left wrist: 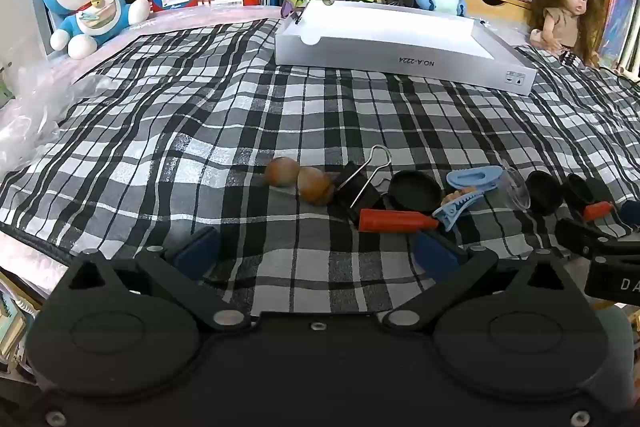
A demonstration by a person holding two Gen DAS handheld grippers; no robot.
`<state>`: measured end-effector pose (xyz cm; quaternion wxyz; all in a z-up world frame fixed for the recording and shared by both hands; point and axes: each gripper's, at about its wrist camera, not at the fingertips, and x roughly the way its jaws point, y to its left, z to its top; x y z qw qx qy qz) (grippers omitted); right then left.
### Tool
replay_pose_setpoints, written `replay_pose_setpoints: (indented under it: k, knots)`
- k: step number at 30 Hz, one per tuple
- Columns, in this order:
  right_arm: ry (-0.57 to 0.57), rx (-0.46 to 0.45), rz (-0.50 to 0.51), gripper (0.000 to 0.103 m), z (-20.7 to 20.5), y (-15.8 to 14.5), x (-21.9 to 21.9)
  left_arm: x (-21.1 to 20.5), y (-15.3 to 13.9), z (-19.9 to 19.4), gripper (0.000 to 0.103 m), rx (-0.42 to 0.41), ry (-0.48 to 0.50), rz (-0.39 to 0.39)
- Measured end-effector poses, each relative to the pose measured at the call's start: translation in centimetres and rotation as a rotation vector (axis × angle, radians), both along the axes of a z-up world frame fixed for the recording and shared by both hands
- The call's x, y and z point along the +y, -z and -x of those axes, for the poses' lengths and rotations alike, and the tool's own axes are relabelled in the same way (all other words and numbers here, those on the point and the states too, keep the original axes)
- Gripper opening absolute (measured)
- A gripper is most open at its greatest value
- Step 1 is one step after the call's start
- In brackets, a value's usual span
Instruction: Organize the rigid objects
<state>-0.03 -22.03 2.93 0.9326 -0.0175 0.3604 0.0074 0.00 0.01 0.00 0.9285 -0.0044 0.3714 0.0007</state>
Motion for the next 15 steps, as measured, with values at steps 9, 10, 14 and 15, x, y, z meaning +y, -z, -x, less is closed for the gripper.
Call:
replay_pose_setpoints:
  k: [9,10,14,15]
  knots:
    - [-0.001,0.0,0.005,0.103,-0.01,-0.02,0.07,0.12,-0.08,0.03,0.103,0.002,0.004,0.003]
    - [-0.001,0.0,0.005,0.103,0.0,-0.02,0.1,0.0,0.0,-0.01,0.103,0.005,0.0,0.001]
    - [0.0,0.0,0.004,0.103,0.01,-0.02,0.09,-0.01,0.02,0.04,0.103,0.003,0.001,0.001]
    - [0.0,0.0,0.004,0.103,0.02,-0.01,0.1,0.01,0.0,0.05,0.103,0.003,0.001,0.001]
